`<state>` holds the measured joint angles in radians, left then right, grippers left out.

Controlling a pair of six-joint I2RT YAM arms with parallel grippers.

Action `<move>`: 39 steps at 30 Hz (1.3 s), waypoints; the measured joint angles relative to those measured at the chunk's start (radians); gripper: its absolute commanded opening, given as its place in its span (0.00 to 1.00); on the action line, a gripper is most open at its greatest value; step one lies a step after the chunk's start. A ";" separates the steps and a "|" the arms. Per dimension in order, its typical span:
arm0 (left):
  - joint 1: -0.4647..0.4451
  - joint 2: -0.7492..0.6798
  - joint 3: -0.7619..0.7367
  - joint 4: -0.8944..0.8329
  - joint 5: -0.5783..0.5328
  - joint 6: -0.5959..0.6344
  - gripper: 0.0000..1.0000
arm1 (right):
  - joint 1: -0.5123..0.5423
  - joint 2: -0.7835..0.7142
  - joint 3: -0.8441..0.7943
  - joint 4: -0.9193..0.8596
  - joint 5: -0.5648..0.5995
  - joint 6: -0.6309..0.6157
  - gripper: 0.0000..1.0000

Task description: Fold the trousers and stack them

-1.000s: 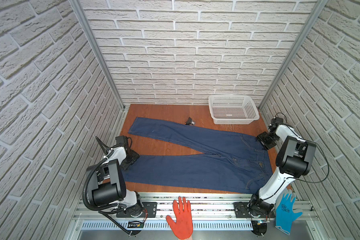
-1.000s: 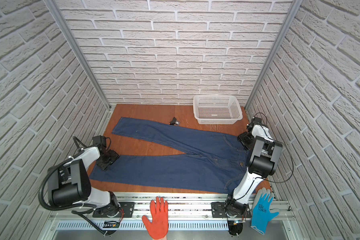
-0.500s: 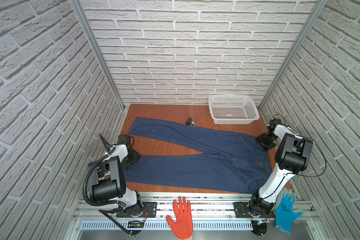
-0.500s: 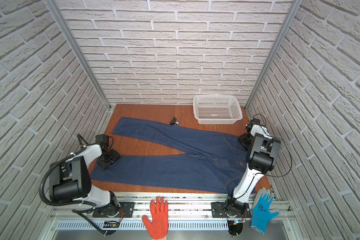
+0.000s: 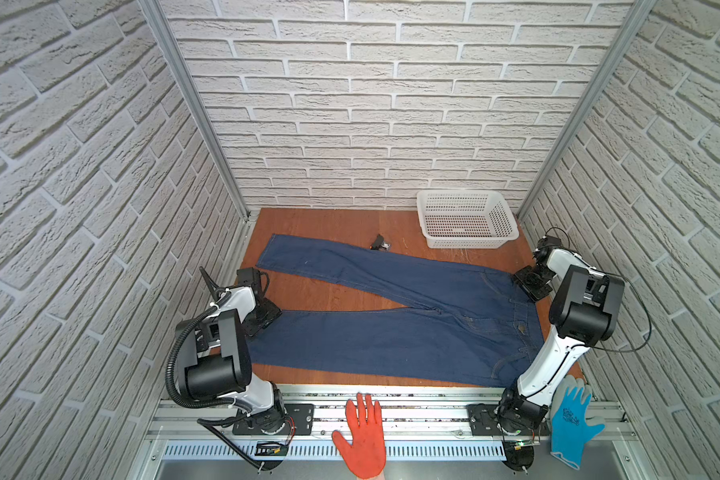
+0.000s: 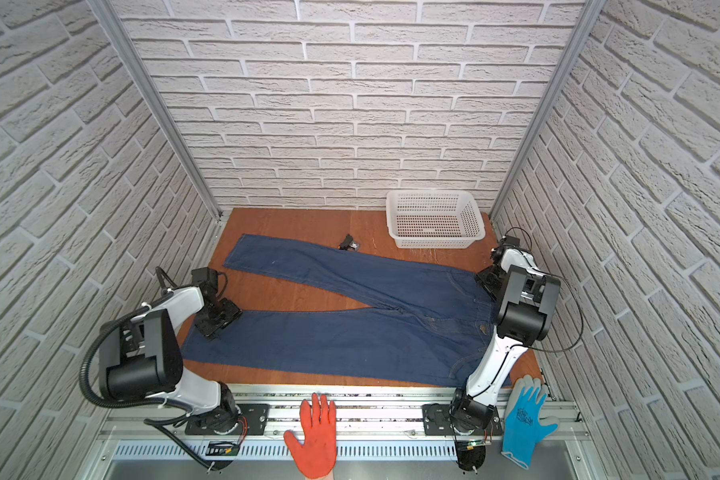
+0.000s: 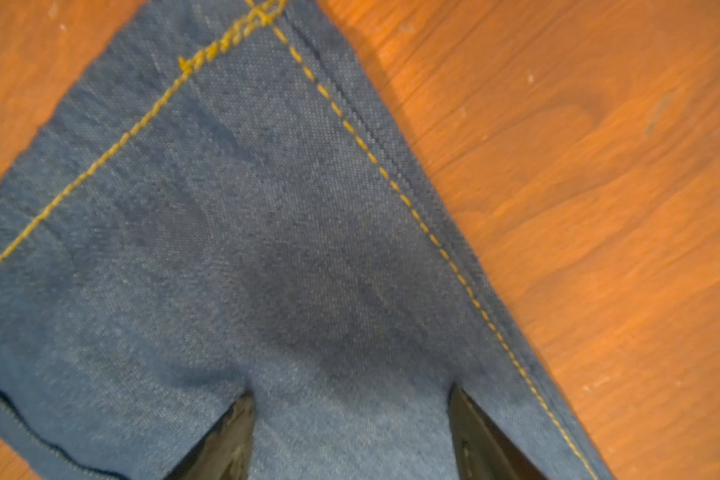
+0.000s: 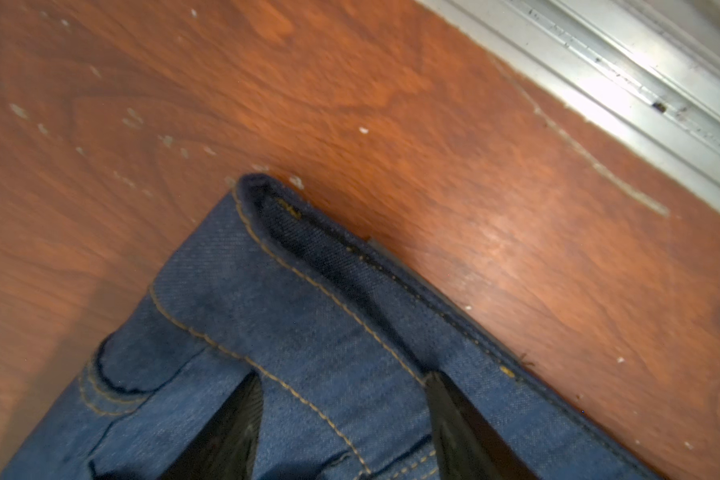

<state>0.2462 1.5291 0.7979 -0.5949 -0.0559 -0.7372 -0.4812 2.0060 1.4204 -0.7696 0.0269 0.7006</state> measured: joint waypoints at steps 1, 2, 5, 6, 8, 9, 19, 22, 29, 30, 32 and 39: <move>0.000 0.001 0.001 -0.001 0.000 0.001 0.73 | 0.000 -0.002 -0.005 0.001 0.000 -0.002 0.65; 0.000 0.001 0.002 -0.002 0.000 0.002 0.73 | 0.000 -0.003 -0.008 0.003 0.000 -0.002 0.65; 0.000 0.002 0.002 -0.003 0.001 0.003 0.73 | -0.002 -0.005 -0.017 0.008 -0.003 -0.003 0.65; 0.000 0.002 0.003 -0.004 0.001 0.003 0.73 | -0.002 -0.008 -0.021 0.011 -0.005 -0.006 0.65; 0.000 0.003 0.004 -0.005 0.002 0.004 0.73 | -0.002 -0.013 -0.027 0.018 -0.005 -0.010 0.65; 0.000 0.004 0.005 -0.005 0.002 0.004 0.73 | -0.003 -0.014 -0.031 0.022 -0.005 -0.012 0.64; 0.000 0.008 0.009 -0.010 0.002 0.004 0.73 | -0.019 -0.040 -0.068 0.035 -0.027 -0.032 0.23; 0.000 0.010 0.011 -0.012 0.002 0.004 0.73 | -0.018 -0.043 -0.068 0.031 -0.032 -0.035 0.12; 0.000 0.016 0.017 -0.019 0.002 0.005 0.73 | -0.013 -0.043 -0.041 0.000 -0.028 -0.043 0.05; 0.000 0.017 0.018 -0.020 0.002 0.005 0.73 | -0.013 -0.043 -0.035 -0.007 -0.025 -0.043 0.05; 0.000 0.018 0.019 -0.021 0.002 0.005 0.73 | -0.013 -0.043 -0.021 -0.020 -0.018 -0.043 0.05; 0.002 0.019 0.021 -0.023 0.002 0.011 0.73 | -0.013 -0.043 0.042 -0.077 0.042 -0.043 0.05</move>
<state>0.2485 1.5482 0.8185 -0.6178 -0.0544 -0.7258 -0.4946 1.9629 1.4628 -0.8467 0.0685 0.6575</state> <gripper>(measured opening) 0.731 0.058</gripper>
